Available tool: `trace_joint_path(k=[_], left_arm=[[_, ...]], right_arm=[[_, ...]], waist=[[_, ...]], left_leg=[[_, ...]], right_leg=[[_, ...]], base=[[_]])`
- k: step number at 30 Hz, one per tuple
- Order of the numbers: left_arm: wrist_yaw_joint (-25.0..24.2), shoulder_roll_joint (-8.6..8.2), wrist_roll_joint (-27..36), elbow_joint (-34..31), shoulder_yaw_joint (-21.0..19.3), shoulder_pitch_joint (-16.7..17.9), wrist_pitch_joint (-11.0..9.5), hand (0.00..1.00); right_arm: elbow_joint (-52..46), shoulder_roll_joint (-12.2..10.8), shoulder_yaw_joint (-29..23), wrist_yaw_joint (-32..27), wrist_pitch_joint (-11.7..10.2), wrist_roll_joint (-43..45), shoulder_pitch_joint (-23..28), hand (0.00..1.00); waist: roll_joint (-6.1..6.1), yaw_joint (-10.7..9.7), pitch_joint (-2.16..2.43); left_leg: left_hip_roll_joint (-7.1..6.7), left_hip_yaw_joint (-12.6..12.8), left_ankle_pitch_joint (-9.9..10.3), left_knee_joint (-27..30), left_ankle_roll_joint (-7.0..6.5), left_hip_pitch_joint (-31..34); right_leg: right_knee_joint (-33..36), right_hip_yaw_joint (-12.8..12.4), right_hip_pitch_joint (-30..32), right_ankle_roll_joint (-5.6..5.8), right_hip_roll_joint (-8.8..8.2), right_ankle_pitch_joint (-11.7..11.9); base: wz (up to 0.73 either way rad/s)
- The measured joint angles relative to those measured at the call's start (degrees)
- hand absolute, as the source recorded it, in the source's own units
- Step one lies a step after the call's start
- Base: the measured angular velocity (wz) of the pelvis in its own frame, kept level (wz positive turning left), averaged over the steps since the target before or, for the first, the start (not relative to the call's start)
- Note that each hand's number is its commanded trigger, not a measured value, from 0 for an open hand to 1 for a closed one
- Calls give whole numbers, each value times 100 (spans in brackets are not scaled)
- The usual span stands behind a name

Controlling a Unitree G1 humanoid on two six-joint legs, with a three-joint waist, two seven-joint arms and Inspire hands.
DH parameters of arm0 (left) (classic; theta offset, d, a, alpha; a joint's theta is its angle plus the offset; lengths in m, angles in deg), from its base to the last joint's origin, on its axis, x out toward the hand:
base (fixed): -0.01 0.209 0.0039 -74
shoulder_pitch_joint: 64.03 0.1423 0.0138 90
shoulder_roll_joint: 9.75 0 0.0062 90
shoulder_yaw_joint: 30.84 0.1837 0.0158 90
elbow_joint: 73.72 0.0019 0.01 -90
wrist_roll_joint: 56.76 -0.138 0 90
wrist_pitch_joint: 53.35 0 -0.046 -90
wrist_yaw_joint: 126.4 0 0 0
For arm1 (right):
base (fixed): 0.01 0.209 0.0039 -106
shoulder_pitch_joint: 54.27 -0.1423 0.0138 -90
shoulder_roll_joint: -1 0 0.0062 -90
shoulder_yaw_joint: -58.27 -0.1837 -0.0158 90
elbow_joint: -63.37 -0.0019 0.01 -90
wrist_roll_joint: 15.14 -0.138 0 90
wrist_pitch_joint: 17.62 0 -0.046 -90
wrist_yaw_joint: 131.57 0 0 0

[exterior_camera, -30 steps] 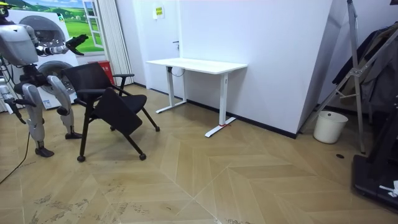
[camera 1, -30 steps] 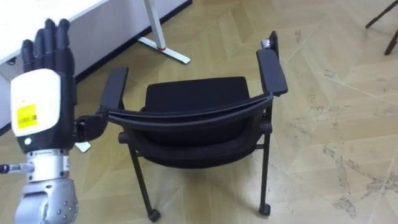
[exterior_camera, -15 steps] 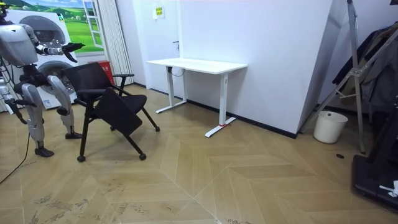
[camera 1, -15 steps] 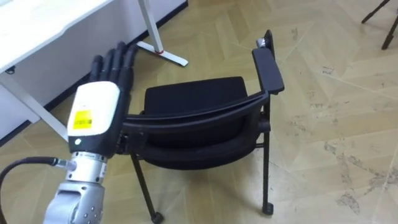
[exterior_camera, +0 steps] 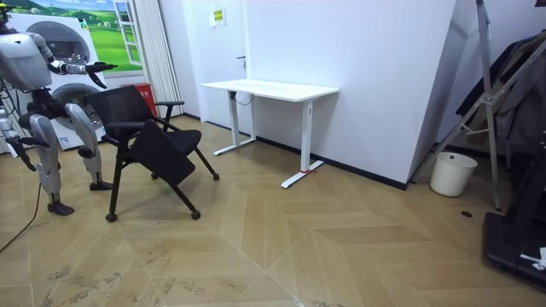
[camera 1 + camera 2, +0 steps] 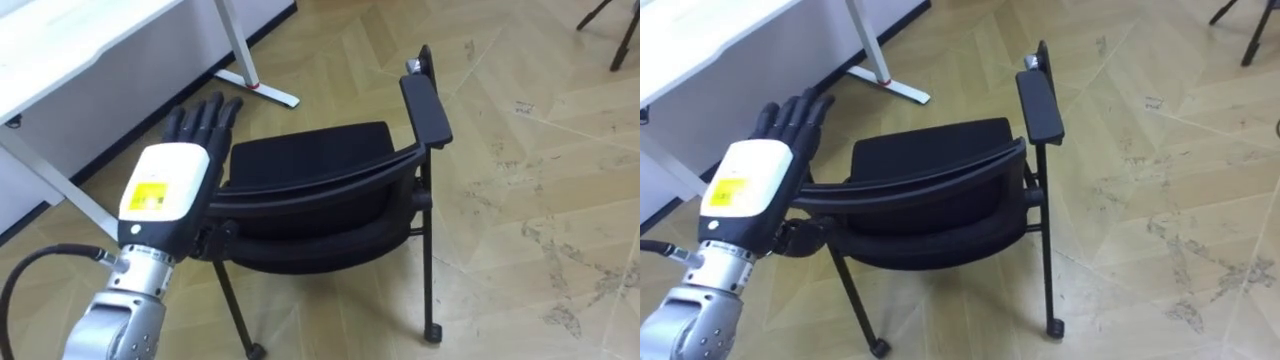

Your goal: Push chair

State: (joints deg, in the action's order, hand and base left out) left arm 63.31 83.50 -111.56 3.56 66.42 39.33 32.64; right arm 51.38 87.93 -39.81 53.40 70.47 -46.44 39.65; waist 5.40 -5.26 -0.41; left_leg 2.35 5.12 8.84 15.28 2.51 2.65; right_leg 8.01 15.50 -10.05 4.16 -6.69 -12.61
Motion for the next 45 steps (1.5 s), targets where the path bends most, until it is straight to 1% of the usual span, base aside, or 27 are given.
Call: trace_joint_path(k=[4,7,11,15,17,19,22,25,27,29,31,35,38,45], left_arm=[[-98,0,-1,6,37,101,104,0],[-174,0,1,73,97,125,166,0],[-256,-3,8,90,195,118,258,0],[-328,-36,8,175,255,117,305,0],[-371,-53,8,316,274,106,401,0],[-371,-59,33,482,280,90,433,0],[-371,-104,99,762,317,-5,440,0],[-371,-102,133,874,316,-8,437,0],[-371,-87,140,962,316,-48,399,0],[-371,-88,151,1221,321,-191,372,0],[-371,-86,139,1434,321,-310,369,0],[-369,-85,123,1452,323,-416,357,0],[-369,-85,131,1499,323,-424,350,0],[-374,-84,174,1632,323,-444,367,0]], right_arm=[[5,10,0,7,1,-1,-53,0],[11,14,0,3,3,-3,-57,0],[8,13,8,-31,8,-56,-57,0],[22,9,21,-69,14,-97,-62,0],[72,8,10,-62,16,-20,-79,0],[79,6,8,-47,21,-6,-115,0],[84,6,8,-18,29,22,-95,0],[80,6,8,19,43,43,-36,0],[57,8,9,18,51,93,9,0],[56,8,9,12,52,256,22,0],[8,13,9,0,51,346,42,0],[-51,58,3,-3,30,378,89,0],[-96,80,-2,20,24,411,151,0],[-205,80,-1,53,16,396,281,0]], waist=[[-5,-58,-3],[-9,-73,-6],[-19,-80,-10],[-65,-120,-39],[-87,-197,-54],[-96,-269,-55],[-118,-305,-56],[-138,-336,-45],[-145,-369,-42],[-149,-390,-43],[-160,-392,-45],[-163,-437,-42],[-160,-455,-33],[-164,-548,-30]], left_leg=[[0,36,0,-22,0,-26],[1,69,0,-25,0,-27],[1,92,0,-45,0,4],[0,94,0,-45,0,41],[0,96,0,-45,0,54],[0,105,0,-50,0,51],[2,122,0,-63,0,14],[3,130,0,-80,1,-34],[7,150,0,-79,1,-48],[22,193,0,-79,1,-77],[43,266,3,-82,2,-130],[44,285,9,-82,-6,-123],[48,333,9,-82,-8,-130],[48,379,9,-82,-7,-129]], right_leg=[[-9,-60,0,0,-3,0],[-22,-116,16,0,-4,0],[-21,-125,75,1,-9,-1],[-37,-121,109,2,-10,-1],[-39,-127,128,1,-11,-1],[-37,-144,135,1,-12,-1],[-24,-203,135,1,-13,-1],[-12,-276,134,1,-17,-1],[2,-292,135,0,-18,0],[43,-309,135,0,-18,0],[76,-403,135,-1,-12,0],[84,-476,166,-1,-9,0],[82,-616,204,-1,0,0],[107,-705,230,-2,-3,1]], base=[[-5],[-5],[-4],[0],[0],[-3],[-8],[-13],[-5],[-7],[-16],[-5],[-9],[-4]])
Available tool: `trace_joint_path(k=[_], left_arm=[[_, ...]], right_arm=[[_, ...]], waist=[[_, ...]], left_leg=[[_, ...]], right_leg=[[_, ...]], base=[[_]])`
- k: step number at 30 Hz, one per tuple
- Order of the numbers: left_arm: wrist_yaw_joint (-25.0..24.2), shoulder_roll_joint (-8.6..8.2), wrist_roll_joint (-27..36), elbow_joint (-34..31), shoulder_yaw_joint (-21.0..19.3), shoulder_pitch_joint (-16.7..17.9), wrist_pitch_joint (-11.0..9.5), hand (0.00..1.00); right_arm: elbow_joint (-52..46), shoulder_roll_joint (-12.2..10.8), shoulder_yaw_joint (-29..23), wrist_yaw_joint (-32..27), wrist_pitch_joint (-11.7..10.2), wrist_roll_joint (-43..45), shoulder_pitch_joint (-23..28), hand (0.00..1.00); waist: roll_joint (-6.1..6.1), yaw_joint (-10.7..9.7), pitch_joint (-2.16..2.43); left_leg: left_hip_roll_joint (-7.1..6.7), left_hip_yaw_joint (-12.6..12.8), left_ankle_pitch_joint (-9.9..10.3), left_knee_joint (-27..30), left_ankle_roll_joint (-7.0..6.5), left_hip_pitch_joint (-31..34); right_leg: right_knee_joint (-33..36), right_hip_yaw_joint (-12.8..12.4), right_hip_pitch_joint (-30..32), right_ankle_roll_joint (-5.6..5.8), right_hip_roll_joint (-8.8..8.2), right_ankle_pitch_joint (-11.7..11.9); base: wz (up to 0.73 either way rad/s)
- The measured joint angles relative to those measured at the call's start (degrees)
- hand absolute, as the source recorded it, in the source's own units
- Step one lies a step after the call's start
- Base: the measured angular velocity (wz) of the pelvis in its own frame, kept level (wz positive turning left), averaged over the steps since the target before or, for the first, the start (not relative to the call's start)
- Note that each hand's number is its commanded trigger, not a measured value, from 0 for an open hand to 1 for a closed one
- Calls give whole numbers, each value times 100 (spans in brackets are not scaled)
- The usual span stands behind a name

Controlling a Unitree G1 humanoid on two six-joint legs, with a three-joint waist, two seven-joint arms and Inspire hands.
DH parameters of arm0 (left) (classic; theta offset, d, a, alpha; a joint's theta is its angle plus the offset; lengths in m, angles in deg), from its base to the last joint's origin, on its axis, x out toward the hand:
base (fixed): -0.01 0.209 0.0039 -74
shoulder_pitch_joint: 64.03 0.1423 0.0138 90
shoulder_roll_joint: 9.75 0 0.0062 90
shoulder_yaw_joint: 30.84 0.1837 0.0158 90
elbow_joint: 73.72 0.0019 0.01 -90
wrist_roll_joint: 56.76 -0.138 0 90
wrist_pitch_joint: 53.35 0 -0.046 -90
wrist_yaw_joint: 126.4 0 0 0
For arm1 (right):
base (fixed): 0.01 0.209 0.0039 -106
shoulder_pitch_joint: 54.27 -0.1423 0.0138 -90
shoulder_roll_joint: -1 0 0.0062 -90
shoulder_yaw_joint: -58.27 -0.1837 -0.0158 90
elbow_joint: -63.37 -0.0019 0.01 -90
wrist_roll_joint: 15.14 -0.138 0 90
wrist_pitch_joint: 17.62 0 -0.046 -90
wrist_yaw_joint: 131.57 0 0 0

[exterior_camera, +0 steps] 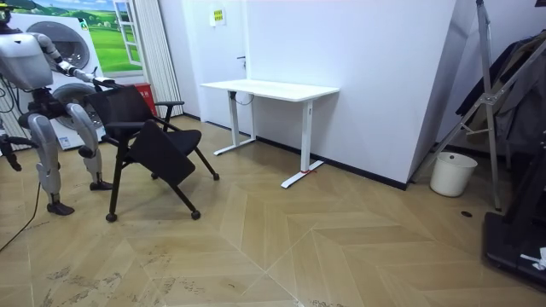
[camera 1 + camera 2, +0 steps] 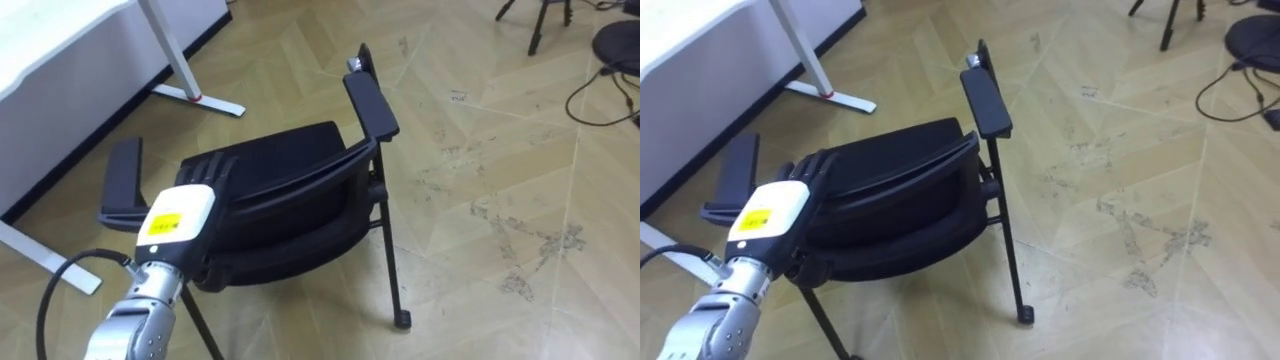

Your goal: Push chair

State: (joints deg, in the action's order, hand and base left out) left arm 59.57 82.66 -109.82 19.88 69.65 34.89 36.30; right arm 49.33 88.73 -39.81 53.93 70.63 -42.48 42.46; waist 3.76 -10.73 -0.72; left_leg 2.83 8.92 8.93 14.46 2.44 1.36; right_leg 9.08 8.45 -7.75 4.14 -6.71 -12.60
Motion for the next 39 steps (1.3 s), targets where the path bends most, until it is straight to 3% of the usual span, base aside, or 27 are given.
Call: trace_joint_path(k=[6,13,20,32,34,39], left_arm=[[-6,2,198,287,0,-247,8,0],[65,8,410,587,-5,-291,-15,0],[243,6,408,1011,-136,-410,-275,0],[263,-8,405,1225,-366,-462,-358,0],[265,-8,411,1248,-374,-479,-360,100],[262,-8,408,1503,-514,-621,-352,100]], right_arm=[[-18,-1,1,-64,4,-8,15,0],[-11,3,-214,-181,22,66,121,0],[-55,7,-287,-181,40,287,124,0],[-53,5,-454,-362,59,317,125,0],[-53,3,-454,-368,59,314,113,0],[-52,0,-471,-388,59,309,102,0]], waist=[[22,-15,15],[106,-27,90],[66,-9,68],[43,3,52],[42,6,52],[37,9,48]], left_leg=[[0,31,1,-2,1,4],[0,37,1,-7,1,-11],[42,132,1,-60,2,-135],[63,184,1,-111,4,-207],[63,184,1,-109,5,-204],[63,189,1,-109,5,-211]], right_leg=[[-32,-49,2,0,0,0],[-27,-63,-3,-4,1,2],[-35,-218,-35,-15,46,6],[-32,-378,-35,-36,80,0],[-37,-385,-34,-38,80,-1],[-36,-406,-29,-44,80,-5]], base=[[0],[0],[-7],[-3],[0],[0]])
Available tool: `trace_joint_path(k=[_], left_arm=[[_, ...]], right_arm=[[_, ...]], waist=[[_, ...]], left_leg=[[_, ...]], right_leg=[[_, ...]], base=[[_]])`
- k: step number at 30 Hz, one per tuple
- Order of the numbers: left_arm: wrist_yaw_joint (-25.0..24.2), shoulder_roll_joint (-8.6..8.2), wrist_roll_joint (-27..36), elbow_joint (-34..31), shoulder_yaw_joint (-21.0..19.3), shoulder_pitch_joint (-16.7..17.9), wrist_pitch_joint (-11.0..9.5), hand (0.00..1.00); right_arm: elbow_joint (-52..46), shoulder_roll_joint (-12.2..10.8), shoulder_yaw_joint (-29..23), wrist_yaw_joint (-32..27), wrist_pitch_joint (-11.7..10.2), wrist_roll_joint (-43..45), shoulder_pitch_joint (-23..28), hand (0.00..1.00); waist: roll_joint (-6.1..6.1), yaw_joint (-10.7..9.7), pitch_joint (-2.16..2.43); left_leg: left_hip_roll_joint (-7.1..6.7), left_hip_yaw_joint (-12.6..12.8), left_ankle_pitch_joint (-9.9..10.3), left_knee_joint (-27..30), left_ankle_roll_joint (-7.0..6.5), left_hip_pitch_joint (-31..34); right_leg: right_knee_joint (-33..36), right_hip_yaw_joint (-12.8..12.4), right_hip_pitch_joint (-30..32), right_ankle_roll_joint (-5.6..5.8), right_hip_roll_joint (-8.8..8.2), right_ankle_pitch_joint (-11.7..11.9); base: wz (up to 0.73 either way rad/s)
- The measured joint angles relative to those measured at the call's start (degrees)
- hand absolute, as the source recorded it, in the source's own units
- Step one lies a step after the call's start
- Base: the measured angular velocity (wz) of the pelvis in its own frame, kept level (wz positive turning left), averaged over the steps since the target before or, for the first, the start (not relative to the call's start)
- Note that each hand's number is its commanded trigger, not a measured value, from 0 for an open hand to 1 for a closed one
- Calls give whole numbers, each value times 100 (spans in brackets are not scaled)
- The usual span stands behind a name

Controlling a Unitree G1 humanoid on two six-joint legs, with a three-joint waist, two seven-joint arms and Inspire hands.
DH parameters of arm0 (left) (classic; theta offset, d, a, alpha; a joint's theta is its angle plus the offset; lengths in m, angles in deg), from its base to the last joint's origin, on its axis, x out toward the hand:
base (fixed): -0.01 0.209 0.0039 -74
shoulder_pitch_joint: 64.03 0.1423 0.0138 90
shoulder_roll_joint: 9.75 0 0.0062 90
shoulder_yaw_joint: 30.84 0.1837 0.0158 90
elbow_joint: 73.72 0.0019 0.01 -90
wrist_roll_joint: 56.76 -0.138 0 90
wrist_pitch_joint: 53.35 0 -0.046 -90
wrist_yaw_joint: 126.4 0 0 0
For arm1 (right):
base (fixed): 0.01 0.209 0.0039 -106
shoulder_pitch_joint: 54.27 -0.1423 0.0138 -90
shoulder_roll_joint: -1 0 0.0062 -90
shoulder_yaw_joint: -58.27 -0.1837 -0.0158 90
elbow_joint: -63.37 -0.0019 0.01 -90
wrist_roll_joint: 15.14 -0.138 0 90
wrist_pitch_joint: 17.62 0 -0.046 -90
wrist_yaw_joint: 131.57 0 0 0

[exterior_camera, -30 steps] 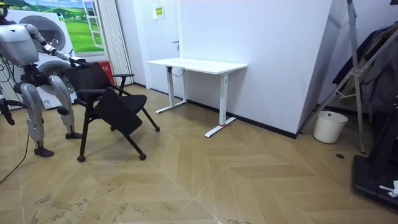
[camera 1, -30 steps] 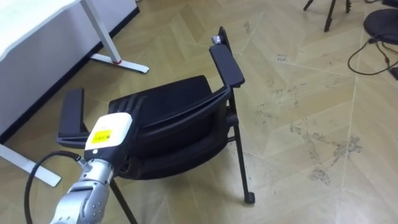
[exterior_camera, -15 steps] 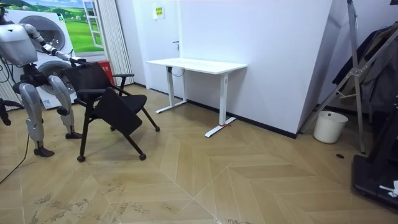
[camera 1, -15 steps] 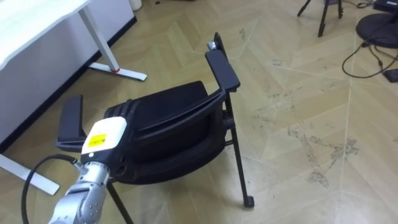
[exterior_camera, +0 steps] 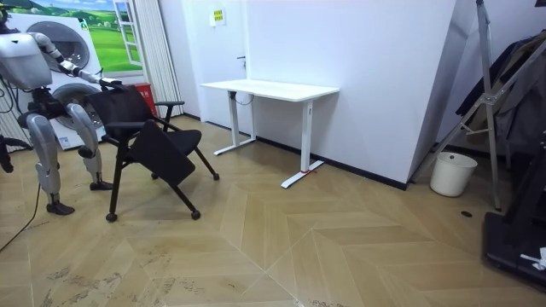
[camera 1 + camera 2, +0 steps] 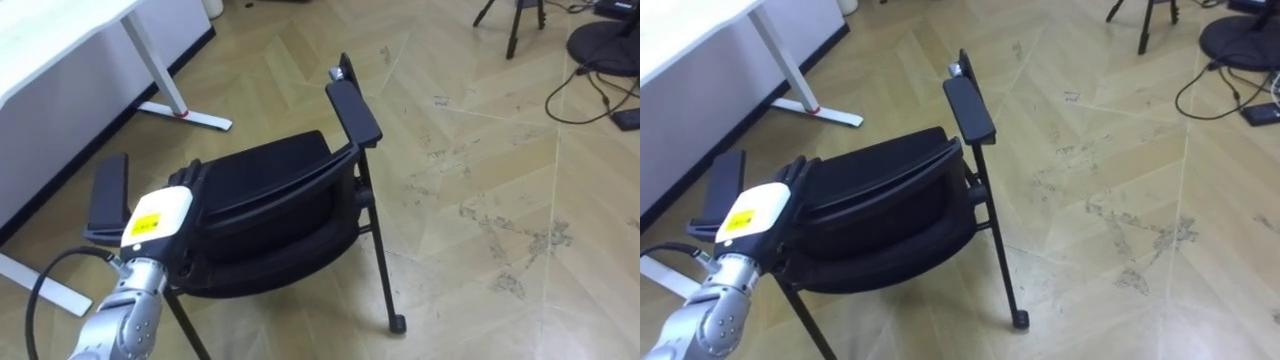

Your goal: Push chair

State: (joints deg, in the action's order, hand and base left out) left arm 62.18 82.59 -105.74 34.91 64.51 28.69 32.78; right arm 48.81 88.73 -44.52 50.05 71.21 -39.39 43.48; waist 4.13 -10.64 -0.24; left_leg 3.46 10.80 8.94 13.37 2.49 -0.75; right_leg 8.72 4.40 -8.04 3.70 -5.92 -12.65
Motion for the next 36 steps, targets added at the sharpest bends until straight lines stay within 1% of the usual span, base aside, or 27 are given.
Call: trace_joint_path(k=[4,10,12,13,14,16,18,21,24,26,28,31,34,36], left_arm=[[36,0,-18,1,-7,5,3,100],[122,-1,-22,1,-7,3,16,100],[169,-3,-20,2,-7,-36,80,100],[159,0,-26,4,-6,-95,145,100],[162,0,-28,5,-6,-81,148,100],[225,-2,-33,4,0,-55,99,100],[268,-2,-61,16,9,-34,92,100],[328,-4,-60,89,21,-39,99,100],[330,-4,-55,123,35,-61,108,100],[351,-4,-56,125,32,-63,137,100],[369,-3,-49,157,31,-63,139,100],[370,-3,-15,166,29,-61,134,100],[380,-3,-16,167,24,-59,119,100],[424,5,-16,177,20,-57,108,100]], right_arm=[[0,-1,-100,-17,2,10,31,0],[-1,-1,-101,-20,2,11,19,0],[-1,-1,-99,-18,2,12,19,0],[4,-1,-99,-18,3,11,35,0],[12,1,-99,-18,2,7,36,0],[22,-3,-92,-21,19,-29,75,0],[11,-3,-89,-21,36,-40,77,0],[14,-5,-86,-13,51,-39,63,0],[22,-4,-87,-13,53,-33,54,0],[31,-1,-91,-17,68,22,71,0],[31,2,-92,-21,94,97,130,0],[32,14,-94,-34,130,132,192,0],[55,22,-198,-17,174,209,300,0],[57,25,-241,-18,206,208,320,0]], waist=[[-8,1,-5],[-20,-2,-13],[-22,-15,-12],[-23,-29,-11],[-26,-40,-13],[-32,-4,11],[-36,2,8],[-14,-15,22],[-7,-25,24],[35,-22,30],[45,-22,29],[64,-15,2],[73,-9,-4],[49,-14,-15]], left_leg=[[0,0,1,0,2,0],[0,5,2,-1,3,24],[0,5,2,-1,3,44],[0,6,2,-1,3,68],[-1,7,3,-1,4,72],[-1,16,5,-1,8,69],[-1,17,5,-1,8,63],[0,16,6,0,9,58],[5,30,16,0,21,49],[39,80,62,24,26,54],[62,102,96,49,30,53],[91,124,119,91,43,58],[87,136,119,78,43,52],[86,143,119,63,43,29]], right_leg=[[0,0,1,-1,0,-1],[4,-6,32,0,0,-1],[4,-6,51,0,0,-1],[3,-6,76,0,0,-1],[4,-6,81,0,0,0],[29,-18,77,-9,0,6],[39,-30,77,-19,0,13],[46,-36,75,-22,1,15],[78,-49,88,-22,2,15],[99,-98,119,-22,25,15],[104,-119,123,-22,40,15],[103,-158,131,-23,59,14],[101,-202,148,-25,59,12],[97,-218,150,-25,58,11]], base=[[0],[0],[0],[0],[0],[0],[-4],[0],[-2],[-10],[-9],[-6],[-6],[-4]])
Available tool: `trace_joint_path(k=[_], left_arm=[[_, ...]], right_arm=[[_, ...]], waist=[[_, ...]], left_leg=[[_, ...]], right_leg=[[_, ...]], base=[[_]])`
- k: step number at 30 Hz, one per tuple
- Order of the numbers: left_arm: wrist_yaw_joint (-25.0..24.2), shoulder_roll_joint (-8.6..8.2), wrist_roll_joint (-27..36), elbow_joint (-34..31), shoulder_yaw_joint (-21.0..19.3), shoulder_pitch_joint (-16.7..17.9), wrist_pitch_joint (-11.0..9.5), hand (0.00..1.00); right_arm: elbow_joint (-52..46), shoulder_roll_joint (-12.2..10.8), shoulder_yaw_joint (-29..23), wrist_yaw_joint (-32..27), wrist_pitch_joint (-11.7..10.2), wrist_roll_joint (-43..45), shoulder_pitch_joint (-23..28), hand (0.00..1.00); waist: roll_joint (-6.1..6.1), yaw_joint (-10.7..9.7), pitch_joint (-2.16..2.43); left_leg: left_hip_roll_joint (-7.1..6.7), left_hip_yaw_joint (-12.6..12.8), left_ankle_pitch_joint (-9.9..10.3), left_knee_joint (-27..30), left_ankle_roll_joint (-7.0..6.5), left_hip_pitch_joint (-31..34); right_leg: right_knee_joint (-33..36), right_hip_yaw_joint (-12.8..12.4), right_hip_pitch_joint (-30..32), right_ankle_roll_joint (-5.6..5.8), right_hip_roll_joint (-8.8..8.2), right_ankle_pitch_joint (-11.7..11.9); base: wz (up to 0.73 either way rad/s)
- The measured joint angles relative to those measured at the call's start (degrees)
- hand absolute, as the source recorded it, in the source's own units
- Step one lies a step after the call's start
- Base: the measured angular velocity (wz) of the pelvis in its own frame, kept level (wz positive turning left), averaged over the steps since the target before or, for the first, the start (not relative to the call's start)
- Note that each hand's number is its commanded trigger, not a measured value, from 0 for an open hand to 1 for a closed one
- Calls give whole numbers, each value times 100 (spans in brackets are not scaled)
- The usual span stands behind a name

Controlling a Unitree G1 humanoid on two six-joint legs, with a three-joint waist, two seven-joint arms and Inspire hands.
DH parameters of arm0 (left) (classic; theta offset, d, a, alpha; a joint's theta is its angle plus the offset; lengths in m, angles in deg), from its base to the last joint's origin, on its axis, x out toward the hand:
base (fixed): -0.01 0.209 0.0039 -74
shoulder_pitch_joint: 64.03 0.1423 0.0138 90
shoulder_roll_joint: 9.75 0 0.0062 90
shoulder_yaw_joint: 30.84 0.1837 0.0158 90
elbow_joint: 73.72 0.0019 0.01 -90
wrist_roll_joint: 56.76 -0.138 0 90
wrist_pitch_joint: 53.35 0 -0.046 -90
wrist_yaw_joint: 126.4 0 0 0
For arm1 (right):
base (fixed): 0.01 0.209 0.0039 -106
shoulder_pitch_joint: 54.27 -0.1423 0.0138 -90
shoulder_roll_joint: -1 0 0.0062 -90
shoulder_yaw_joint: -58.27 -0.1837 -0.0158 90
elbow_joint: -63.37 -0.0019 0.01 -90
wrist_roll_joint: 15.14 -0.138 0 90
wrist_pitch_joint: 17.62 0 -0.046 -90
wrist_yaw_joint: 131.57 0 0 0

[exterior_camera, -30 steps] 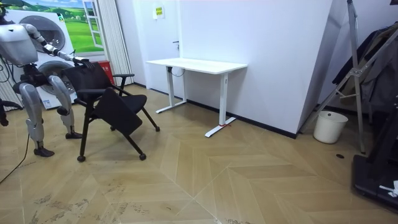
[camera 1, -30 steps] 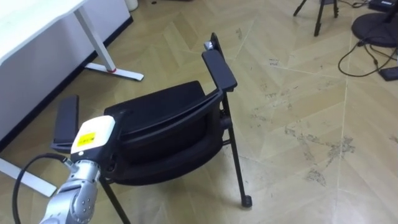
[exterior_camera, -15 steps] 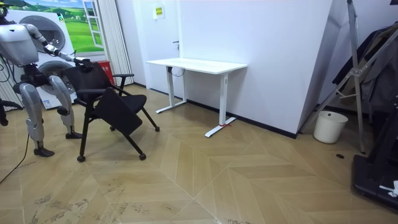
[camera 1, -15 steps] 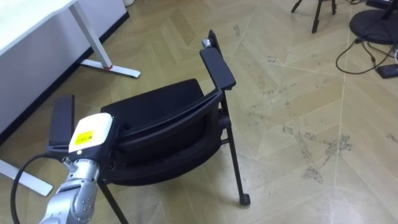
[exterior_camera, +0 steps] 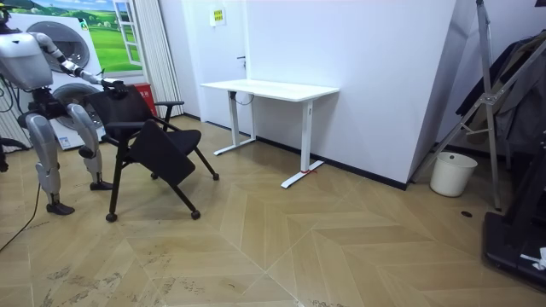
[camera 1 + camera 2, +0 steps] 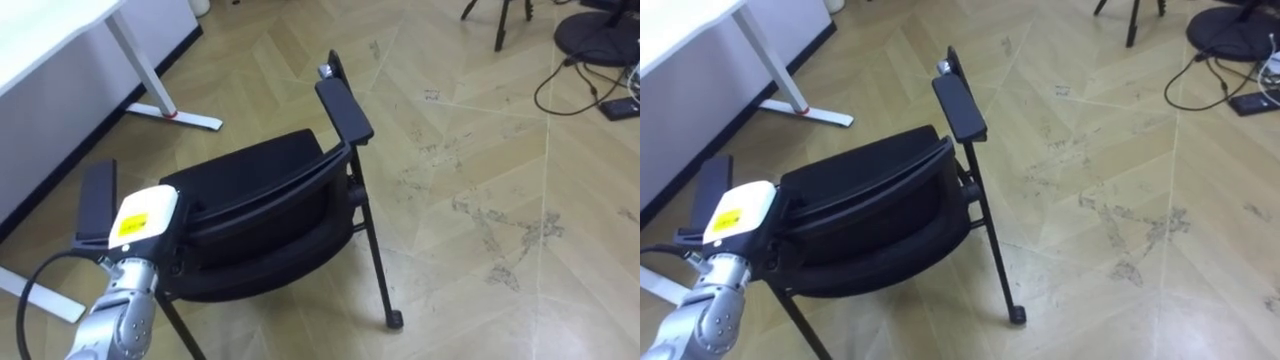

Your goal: Push chair

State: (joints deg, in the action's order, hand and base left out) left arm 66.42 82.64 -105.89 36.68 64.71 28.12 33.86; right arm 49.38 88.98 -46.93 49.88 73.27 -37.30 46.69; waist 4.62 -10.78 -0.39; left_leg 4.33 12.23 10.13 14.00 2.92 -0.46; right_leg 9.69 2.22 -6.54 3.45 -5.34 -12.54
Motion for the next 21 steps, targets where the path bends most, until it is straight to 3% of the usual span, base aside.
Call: trace_joint_path(k=[6,10,12,15,18,21], left_arm=[[67,105,6,26,-28,10,-39,100],[82,388,108,34,-42,10,-175,100],[180,482,124,134,-96,11,-289,100],[373,558,207,273,-134,11,-361,100],[651,658,292,540,-148,19,-575,100],[785,731,338,571,-164,142,-624,100]], right_arm=[[-13,82,-475,3,37,-56,191,0],[-241,123,-946,-39,17,-238,358,0],[-381,123,-1303,-145,-38,-306,397,0],[-930,126,-1619,-445,-133,-494,574,0],[-1744,121,-1869,-824,-296,-729,678,0],[-3175,-6,-2006,-1469,-515,-670,876,0]], waist=[[-117,-56,6],[-245,-128,26],[-243,-174,42],[-263,-211,48],[-230,-273,59],[-198,-338,78]], left_leg=[[-2,5,-1,6,-1,-8],[2,5,-2,25,-2,30],[1,5,-1,29,-2,36],[3,29,0,32,-2,39],[8,90,1,21,-2,50],[7,100,1,-16,-5,48]], right_leg=[[8,-18,6,4,-2,-13],[13,-42,46,4,2,-12],[21,-48,50,4,2,-11],[50,-100,89,2,7,-9],[106,-191,163,3,10,-9],[103,-211,188,5,10,-9]], base=[[-1],[0],[0],[-7],[-12],[-5]])
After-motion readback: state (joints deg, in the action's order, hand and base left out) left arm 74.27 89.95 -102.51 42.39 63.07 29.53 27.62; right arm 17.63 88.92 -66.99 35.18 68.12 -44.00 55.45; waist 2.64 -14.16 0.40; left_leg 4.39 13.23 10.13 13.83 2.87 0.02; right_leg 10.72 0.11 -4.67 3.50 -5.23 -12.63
